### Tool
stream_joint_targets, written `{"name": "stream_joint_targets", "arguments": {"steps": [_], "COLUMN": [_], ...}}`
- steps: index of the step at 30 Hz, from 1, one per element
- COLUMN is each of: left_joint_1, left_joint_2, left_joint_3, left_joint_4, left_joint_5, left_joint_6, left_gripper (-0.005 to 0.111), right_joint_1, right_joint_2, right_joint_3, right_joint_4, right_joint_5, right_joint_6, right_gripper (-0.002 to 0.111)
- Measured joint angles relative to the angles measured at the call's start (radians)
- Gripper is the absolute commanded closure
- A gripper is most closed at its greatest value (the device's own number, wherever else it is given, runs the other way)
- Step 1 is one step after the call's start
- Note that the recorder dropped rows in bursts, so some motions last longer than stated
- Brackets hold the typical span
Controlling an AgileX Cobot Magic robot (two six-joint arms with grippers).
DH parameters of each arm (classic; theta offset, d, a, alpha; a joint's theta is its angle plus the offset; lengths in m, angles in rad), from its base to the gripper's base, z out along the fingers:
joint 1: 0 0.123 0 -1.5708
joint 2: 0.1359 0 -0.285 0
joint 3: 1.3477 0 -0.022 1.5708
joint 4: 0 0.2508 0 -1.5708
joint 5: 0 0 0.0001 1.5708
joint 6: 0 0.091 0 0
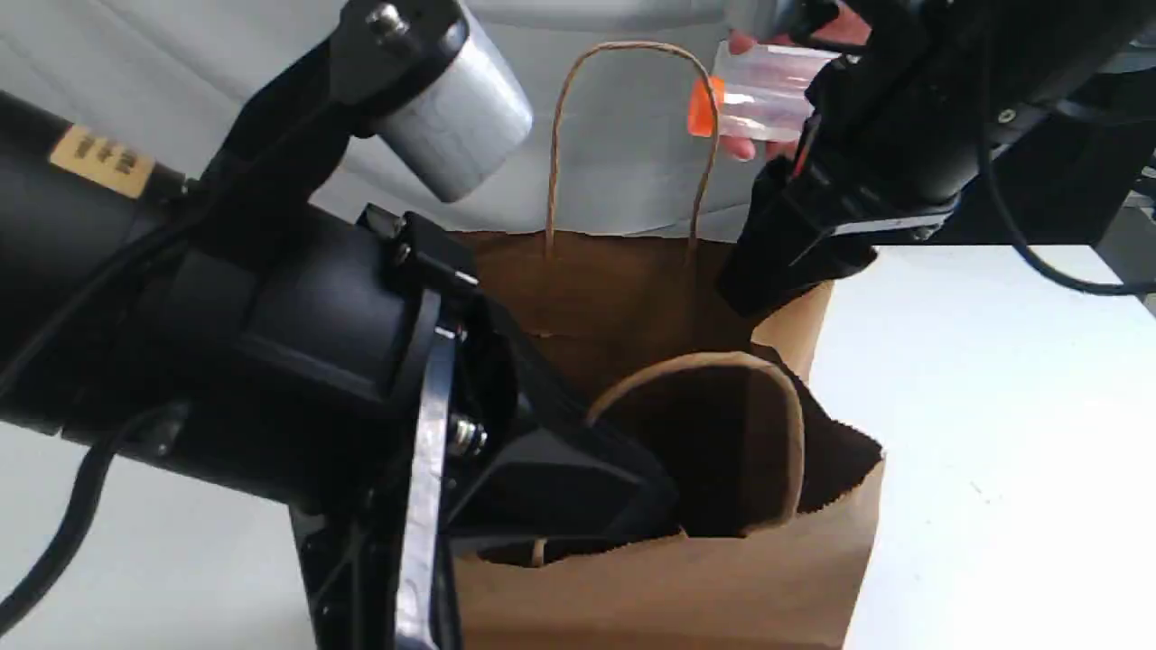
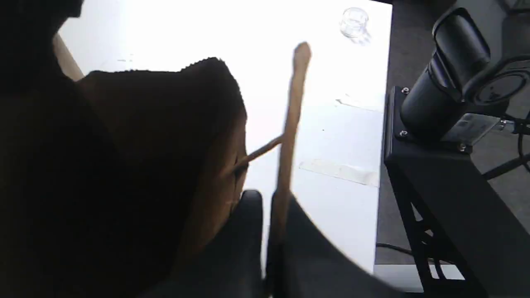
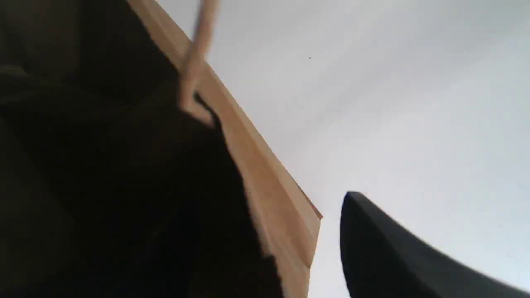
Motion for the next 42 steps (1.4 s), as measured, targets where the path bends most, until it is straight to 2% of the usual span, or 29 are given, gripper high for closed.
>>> {"name": "stream_joint_targets", "arguments": {"steps": [2,4,6,12,17,22,30,42], "left_joint_1": [0.000,0.000,0.000,0.000,0.000,0.000,0.000,0.000], "left_joint_2": [0.000,0.000,0.000,0.000,0.000,-0.002,-0.002,-0.002], "left_joint_3": [0.000,0.000,0.000,-0.003,-0.066,-0.153,-0.212,-0.218], "left_joint_4": [0.000,0.000,0.000,0.000,-0.016,-0.030,-0.030,-0.028], "left_joint_5": [0.000,0.000,0.000,0.000,0.025,0.029,0.030,-0.031], "left_joint_6": [0.000,0.000,0.000,0.000,0.000,0.000,-0.011,-0.025], "left_gripper": [0.107,0.107,0.107,0.107,0.107,0.107,0.107,0.107], "right_joint_1": [0.000,0.000,0.000,0.000,0.000,-0.058,-0.184,-0.191], "right_joint_2": [0.007,0.007,0.007,0.007,0.007,0.014,0.123,0.215], "right_joint_3": [0.004,0.004,0.004,0.004,0.004,0.004,0.004,0.004], "right_joint_4": [0.005,0.010,0.011,0.055,0.112,0.185,0.421,0.499], "right_joint_5": [0.000,0.000,0.000,0.000,0.000,0.001,0.004,0.006], "right_joint_6": [0.000,0.000,0.000,0.003,0.008,0.027,0.031,0.031], "right_gripper": [0.069,0.086,0.108,0.108,0.108,0.108,0.108,0.108]}}
